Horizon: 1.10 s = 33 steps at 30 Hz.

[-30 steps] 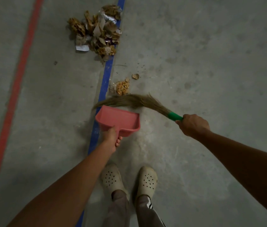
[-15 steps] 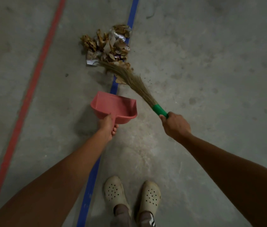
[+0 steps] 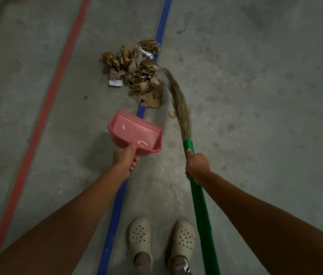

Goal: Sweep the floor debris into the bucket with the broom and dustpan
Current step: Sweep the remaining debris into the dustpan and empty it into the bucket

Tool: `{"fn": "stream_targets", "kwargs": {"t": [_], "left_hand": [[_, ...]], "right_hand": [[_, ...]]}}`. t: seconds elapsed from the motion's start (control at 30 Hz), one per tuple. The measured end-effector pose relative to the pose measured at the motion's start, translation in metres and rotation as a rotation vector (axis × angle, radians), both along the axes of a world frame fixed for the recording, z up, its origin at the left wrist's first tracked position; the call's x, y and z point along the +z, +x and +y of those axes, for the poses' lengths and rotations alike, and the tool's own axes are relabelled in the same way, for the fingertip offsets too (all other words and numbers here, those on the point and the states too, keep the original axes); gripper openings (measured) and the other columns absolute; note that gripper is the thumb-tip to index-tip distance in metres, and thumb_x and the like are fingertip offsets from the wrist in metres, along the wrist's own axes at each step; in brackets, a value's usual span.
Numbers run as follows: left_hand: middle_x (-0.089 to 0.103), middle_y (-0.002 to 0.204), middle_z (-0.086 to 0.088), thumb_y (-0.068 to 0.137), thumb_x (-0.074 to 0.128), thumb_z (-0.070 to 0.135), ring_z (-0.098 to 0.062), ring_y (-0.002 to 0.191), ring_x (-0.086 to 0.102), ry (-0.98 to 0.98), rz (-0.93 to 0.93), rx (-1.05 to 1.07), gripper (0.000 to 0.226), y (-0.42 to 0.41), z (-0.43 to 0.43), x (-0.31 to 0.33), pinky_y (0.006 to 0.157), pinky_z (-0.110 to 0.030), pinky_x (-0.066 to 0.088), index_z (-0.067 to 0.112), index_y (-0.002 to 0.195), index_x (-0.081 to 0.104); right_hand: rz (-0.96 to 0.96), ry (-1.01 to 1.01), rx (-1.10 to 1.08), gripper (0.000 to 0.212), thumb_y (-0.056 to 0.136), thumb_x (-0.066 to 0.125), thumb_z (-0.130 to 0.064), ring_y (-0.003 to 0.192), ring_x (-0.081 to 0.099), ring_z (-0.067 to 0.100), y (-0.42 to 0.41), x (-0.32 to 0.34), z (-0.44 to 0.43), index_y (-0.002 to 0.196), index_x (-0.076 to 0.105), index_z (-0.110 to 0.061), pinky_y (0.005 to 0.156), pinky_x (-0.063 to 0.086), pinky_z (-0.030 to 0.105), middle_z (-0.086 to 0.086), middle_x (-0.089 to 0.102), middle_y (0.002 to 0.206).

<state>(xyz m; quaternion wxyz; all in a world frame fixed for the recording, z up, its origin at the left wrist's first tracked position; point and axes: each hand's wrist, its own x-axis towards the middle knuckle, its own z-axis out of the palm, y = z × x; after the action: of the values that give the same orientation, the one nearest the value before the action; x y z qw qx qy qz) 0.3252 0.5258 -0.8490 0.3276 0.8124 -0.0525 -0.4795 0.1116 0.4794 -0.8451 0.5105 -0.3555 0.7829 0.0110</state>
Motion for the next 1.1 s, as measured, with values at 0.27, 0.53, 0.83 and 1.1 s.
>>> {"fn": "stream_targets", "kwargs": {"t": [0.27,0.53,0.83,1.1], "left_hand": [[0.055,0.052,-0.008,0.091,0.060,0.041,-0.010,0.028,0.036,-0.021,-0.012,-0.063,0.038,0.029,0.026,-0.022,0.031,-0.016,0.025,0.007,0.073,0.063],[0.056,0.055,-0.010,0.095,0.055,0.041,-0.010,0.027,0.037,0.038,-0.060,-0.179,0.041,0.093,0.050,-0.057,0.029,-0.017,0.026,0.007,0.074,0.062],[0.056,0.055,-0.009,0.093,0.056,0.046,-0.013,0.032,0.039,0.032,-0.095,-0.192,0.045,0.165,0.043,-0.058,0.033,-0.017,0.027,0.006,0.075,0.064],[0.054,0.053,-0.007,0.095,0.057,0.047,-0.006,0.026,0.038,-0.059,-0.090,-0.199,0.046,0.187,0.018,-0.025,0.029,-0.015,0.025,0.008,0.073,0.059]], "right_hand": [[-0.045,0.202,-0.371,0.042,0.102,0.040,-0.047,0.055,0.053,0.016,0.050,-0.038,0.051,0.084,0.046,-0.009,0.051,0.048,0.029,0.009,0.055,0.075],[-0.107,0.281,-0.375,0.032,0.103,0.042,-0.038,0.059,0.051,0.015,0.126,-0.054,0.065,0.097,0.050,-0.008,0.064,0.052,0.028,0.010,0.054,0.080],[-0.179,0.228,-0.374,0.040,0.103,0.039,-0.045,0.059,0.053,0.016,0.201,-0.053,0.039,0.089,0.049,-0.009,0.062,0.054,0.031,0.009,0.055,0.081],[-0.113,0.007,-0.277,0.048,0.102,0.037,-0.051,0.069,0.064,0.025,0.227,-0.022,0.024,0.087,0.053,-0.009,0.077,0.061,0.044,0.013,0.064,0.082]]}}
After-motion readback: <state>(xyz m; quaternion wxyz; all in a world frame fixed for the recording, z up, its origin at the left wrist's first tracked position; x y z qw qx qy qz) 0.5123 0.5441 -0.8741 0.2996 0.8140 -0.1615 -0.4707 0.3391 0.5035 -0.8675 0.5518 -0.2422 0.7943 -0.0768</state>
